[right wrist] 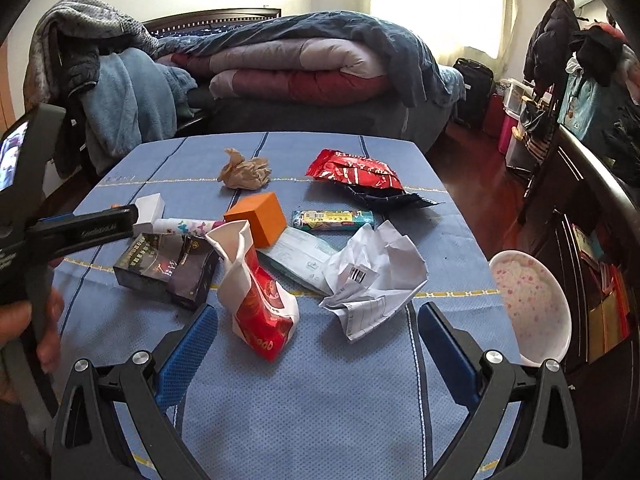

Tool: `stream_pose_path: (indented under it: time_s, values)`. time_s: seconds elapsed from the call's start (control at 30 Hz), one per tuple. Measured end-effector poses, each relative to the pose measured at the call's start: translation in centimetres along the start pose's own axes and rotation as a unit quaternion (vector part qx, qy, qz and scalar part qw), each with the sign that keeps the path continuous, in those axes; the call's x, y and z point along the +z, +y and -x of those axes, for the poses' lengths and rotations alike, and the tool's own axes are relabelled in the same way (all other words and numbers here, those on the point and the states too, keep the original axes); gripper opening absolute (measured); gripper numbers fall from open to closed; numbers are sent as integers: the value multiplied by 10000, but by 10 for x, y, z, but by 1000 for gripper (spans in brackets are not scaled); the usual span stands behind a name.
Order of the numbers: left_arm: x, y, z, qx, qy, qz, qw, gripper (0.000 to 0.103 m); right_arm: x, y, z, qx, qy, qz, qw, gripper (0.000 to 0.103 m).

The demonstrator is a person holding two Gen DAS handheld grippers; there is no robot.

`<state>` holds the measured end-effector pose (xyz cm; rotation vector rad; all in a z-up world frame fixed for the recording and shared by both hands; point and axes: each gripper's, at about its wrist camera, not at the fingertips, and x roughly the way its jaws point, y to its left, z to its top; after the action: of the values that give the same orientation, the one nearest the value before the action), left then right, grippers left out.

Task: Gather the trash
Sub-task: 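Grasp the orange toy figure with the left tool while the right tool grasps the red-white carton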

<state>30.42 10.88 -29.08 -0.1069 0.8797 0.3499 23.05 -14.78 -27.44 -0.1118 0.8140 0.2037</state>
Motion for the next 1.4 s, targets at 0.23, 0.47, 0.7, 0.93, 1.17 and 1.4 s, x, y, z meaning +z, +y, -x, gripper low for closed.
stream_pose_path:
  time_s: [0.23, 0.47, 0.7, 0.93, 1.17, 1.4]
  values:
    - [7, 27, -13, 195, 138, 182, 9995, 99, 0, 2, 5, 10, -23, 27, 10000, 100]
    - [10, 29, -31, -200, 310, -44, 9993, 87, 0, 7, 1, 104, 54, 50, 9999, 100]
    - [11, 29, -41, -556, 368, -55, 9978, 64, 0, 12, -1, 125, 88, 108, 9998, 100]
    - [10, 33, -39, -892, 254, -37, 9957, 43, 0, 1, -8, 252, 202, -137, 9994, 99]
    - [3, 37, -20, -1141, -28, 244, 9932, 43, 0, -20, -18, 721, 341, -675, 9945, 100]
    - [-4, 35, 3, -1087, -226, 186, 9936, 43, 14, 5, -30, 926, 271, -379, 9946, 90]
